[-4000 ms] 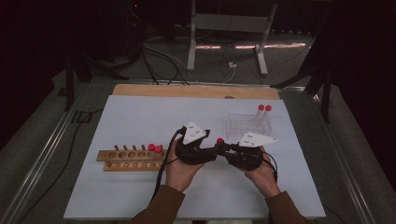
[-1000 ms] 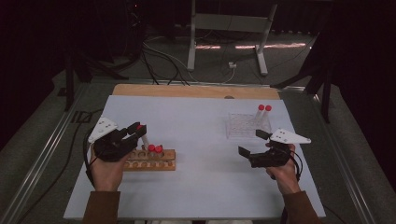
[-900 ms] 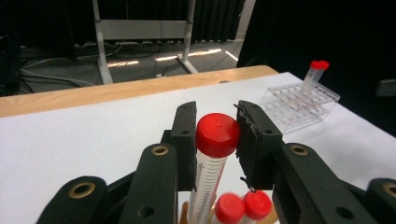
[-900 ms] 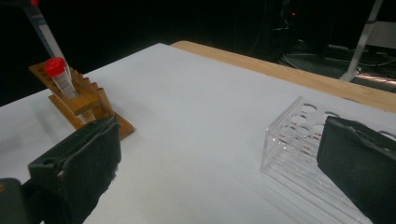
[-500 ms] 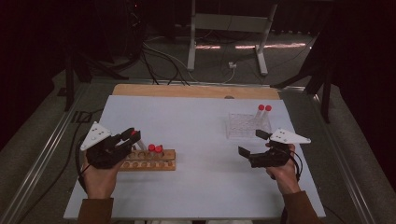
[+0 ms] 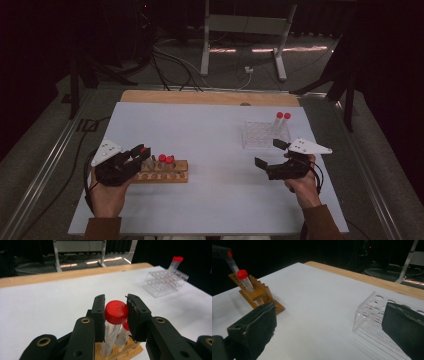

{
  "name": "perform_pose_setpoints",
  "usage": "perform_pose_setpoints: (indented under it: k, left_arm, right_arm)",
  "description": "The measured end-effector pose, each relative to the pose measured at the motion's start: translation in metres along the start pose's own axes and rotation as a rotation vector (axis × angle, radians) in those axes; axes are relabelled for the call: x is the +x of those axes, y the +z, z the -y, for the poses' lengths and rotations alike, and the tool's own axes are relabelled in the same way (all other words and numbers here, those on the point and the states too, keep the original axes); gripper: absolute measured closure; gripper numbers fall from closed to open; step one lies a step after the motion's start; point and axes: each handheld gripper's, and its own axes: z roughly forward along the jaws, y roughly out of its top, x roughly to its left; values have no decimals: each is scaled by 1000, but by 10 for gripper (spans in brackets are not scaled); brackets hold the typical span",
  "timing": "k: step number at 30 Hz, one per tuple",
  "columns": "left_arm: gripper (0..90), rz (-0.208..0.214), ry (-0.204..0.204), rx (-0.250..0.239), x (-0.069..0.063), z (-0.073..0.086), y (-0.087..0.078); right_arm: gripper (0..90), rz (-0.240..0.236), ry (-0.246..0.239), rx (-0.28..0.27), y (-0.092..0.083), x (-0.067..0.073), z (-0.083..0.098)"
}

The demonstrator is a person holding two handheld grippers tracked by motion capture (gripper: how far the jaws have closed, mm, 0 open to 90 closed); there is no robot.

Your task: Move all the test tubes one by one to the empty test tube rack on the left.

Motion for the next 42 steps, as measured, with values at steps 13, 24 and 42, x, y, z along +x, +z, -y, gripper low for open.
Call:
perform_pose_setpoints:
  k: [13, 24, 42]
  left_arm:
    - [704, -10, -4, 52, 3, 16, 15]
    - [697, -4, 3, 54, 5, 20, 16]
    - [473, 31, -37, 21, 9, 21, 15]
  right_arm:
    - [0, -6, -3, 2, 1, 0, 1]
    - [0, -10, -2, 0, 1, 1, 1]
    - [0, -3, 1, -7, 1, -1, 1]
